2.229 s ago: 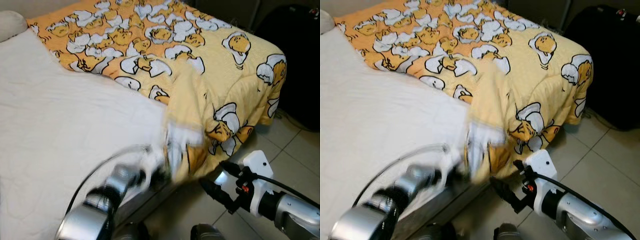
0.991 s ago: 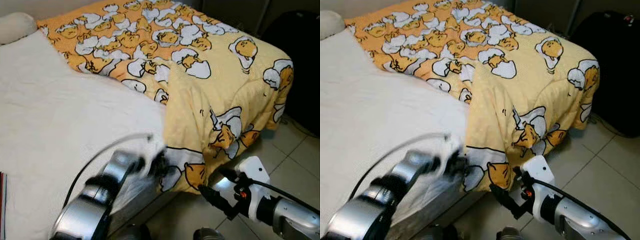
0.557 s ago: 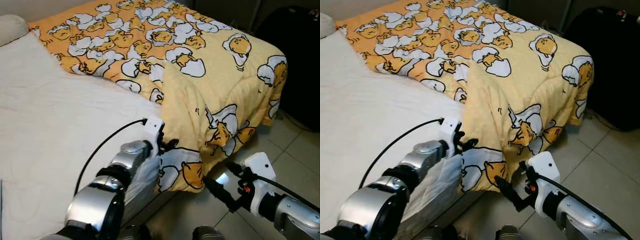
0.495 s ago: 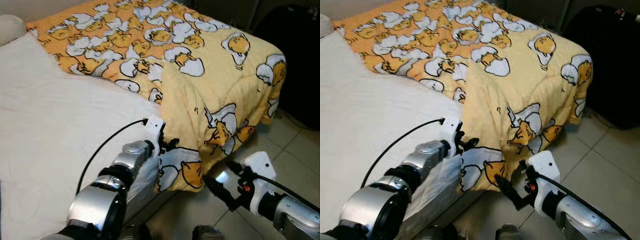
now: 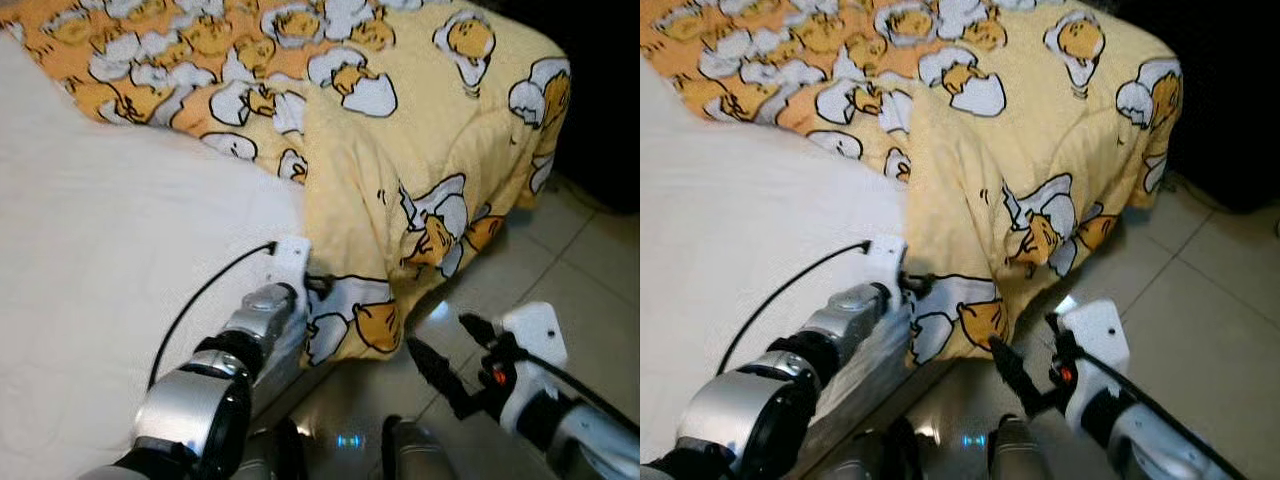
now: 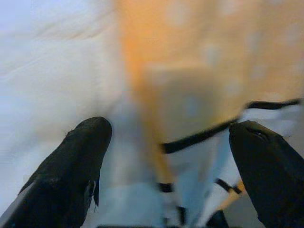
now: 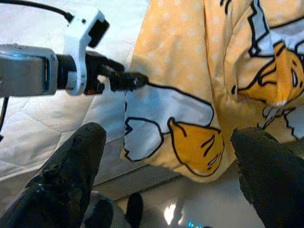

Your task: Clean up the room

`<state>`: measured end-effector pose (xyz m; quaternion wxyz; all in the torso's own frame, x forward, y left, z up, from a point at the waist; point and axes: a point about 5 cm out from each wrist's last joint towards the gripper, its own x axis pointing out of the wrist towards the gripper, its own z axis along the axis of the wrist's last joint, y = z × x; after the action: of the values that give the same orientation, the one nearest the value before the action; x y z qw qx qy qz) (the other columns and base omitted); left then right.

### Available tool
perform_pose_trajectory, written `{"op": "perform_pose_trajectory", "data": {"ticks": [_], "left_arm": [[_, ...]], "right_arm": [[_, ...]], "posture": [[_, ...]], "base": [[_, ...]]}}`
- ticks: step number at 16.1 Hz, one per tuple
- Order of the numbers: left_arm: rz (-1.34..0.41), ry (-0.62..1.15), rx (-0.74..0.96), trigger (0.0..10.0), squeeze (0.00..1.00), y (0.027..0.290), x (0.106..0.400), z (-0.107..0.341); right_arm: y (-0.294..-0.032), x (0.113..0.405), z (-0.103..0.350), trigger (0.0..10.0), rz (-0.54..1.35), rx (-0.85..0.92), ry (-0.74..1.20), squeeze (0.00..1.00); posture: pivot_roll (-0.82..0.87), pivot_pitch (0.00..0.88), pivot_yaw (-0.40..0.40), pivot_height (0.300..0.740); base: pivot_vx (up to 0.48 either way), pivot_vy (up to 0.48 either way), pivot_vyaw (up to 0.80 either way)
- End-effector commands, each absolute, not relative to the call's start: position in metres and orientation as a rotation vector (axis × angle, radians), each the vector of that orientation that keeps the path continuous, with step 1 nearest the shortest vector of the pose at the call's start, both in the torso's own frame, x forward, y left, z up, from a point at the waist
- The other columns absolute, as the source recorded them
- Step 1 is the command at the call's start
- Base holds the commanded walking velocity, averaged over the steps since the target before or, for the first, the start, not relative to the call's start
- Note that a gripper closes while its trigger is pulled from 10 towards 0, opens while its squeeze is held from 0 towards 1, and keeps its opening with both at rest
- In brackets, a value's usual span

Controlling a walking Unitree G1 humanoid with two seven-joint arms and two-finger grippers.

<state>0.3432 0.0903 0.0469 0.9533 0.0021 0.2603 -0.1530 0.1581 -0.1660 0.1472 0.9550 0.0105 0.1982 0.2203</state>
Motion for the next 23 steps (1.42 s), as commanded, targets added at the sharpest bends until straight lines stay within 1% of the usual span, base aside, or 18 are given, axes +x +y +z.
{"op": "perform_pose_trajectory", "data": {"ticks": [1, 2, 3, 4, 5, 6, 9, 12, 13, 17, 23], "left_arm": [[-0.286, 0.56, -0.03, 10.0, 0.0, 0.094, 0.339, 0.04], [-0.287, 0.563, -0.061, 10.0, 0.0, 0.094, 0.338, 0.04], [-0.328, 0.579, -0.159, 8.0, 0.0, 0.086, 0.335, 0.037], [-0.328, 0.579, -0.159, 8.0, 0.0, 0.086, 0.335, 0.037], [-0.376, 0.581, -0.186, 0.8, 0.0, 0.08, 0.333, 0.037], [-0.411, 0.584, -0.203, 0.0, 0.0, 0.074, 0.331, 0.036], [-0.428, 0.574, -0.242, 0.0, 0.0, 0.067, 0.33, 0.038], [-0.475, 0.571, -0.212, 0.0, 0.0, 0.064, 0.328, 0.037], [-0.481, 0.57, -0.226, 0.0, 0.0, 0.062, 0.327, 0.036], [-0.473, 0.569, -0.253, 0.0, 0.0, 0.063, 0.327, 0.036], [-0.478, 0.57, -0.267, 0.0, 0.0, 0.064, 0.328, 0.037]], "right_arm": [[-0.165, 0.153, 0.151, 10.0, 0.446, 0.034, 0.403, 0.0], [-0.165, 0.151, 0.151, 10.0, 0.444, 0.038, 0.403, 0.0], [-0.165, 0.148, 0.152, 10.0, 0.442, 0.05, 0.405, 0.0], [-0.165, 0.148, 0.152, 10.0, 0.442, 0.05, 0.405, 0.0], [-0.164, 0.147, 0.152, 10.0, 0.446, 0.056, 0.404, 0.0], [-0.164, 0.147, 0.152, 10.0, 0.448, 0.06, 0.403, 0.0], [-0.167, 0.148, 0.153, 10.0, 0.442, 0.055, 0.395, 0.0], [-0.166, 0.148, 0.153, 10.0, 0.443, 0.055, 0.395, 0.0], [-0.165, 0.148, 0.153, 10.0, 0.447, 0.055, 0.395, 0.0], [-0.166, 0.149, 0.155, 10.0, 0.455, 0.051, 0.39, 0.0], [-0.175, 0.15, 0.157, 10.0, 0.474, 0.036, 0.394, 0.0]], "posture": [[-0.43, 0.29, 0.114, 0.74], [-0.43, 0.29, 0.114, 0.74], [-0.43, 0.282, 0.111, 0.74], [-0.43, 0.282, 0.111, 0.74], [-0.43, 0.276, 0.107, 0.74], [-0.43, 0.271, 0.105, 0.74], [-0.43, 0.264, 0.107, 0.74], [-0.44, 0.26, 0.108, 0.74], [-0.44, 0.259, 0.108, 0.74], [-0.44, 0.251, 0.112, 0.74], [-0.43, 0.249, 0.13, 0.74]], "base": [[0.0, 0.0, 0.0], [0.0, 0.0, 0.0], [0.0, 0.0, 0.0], [0.0, 0.0, 0.0], [0.0, 0.0, 0.0], [0.0, 0.0, 0.0], [0.0, 0.0, 0.0], [0.0, 0.0, 0.0], [0.0, 0.0, 0.0], [0.0, 0.0, 0.0], [0.0, 0.0, 0.0]]}}
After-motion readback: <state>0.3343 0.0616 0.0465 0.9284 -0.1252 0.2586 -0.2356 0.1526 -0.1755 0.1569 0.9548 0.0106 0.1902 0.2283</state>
